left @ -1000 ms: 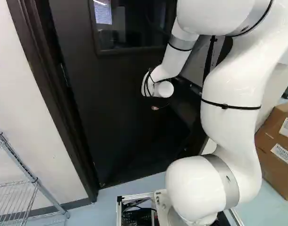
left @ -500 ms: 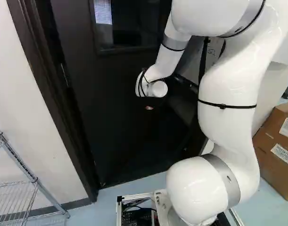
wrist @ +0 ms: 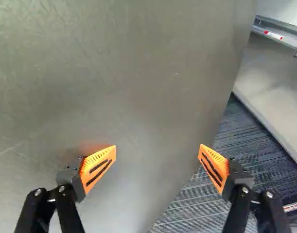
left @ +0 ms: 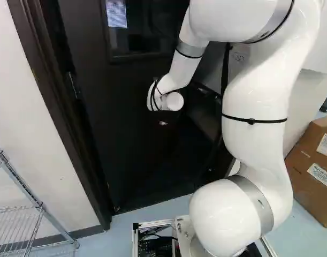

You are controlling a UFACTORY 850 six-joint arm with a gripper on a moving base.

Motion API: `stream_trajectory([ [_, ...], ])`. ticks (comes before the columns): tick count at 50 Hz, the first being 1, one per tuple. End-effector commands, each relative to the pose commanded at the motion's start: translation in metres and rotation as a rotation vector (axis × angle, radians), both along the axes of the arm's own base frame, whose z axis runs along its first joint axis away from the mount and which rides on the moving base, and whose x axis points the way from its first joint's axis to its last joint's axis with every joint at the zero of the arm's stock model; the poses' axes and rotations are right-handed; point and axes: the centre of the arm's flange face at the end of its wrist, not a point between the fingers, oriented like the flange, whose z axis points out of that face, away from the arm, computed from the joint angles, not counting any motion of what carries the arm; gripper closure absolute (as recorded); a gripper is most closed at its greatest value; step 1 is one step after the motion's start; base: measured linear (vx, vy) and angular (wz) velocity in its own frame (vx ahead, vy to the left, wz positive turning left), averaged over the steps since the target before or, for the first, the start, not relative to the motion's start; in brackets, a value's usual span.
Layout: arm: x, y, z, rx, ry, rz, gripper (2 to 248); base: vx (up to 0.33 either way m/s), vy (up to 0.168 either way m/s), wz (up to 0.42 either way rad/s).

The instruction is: Open the door and move inside

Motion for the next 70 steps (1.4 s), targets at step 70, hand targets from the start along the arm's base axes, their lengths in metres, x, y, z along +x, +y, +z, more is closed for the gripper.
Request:
stream_trajectory([
  [70,0.006,0.113,-0.003,-0.006,-0.023,0.22,3,0.0,0.0,0.0],
])
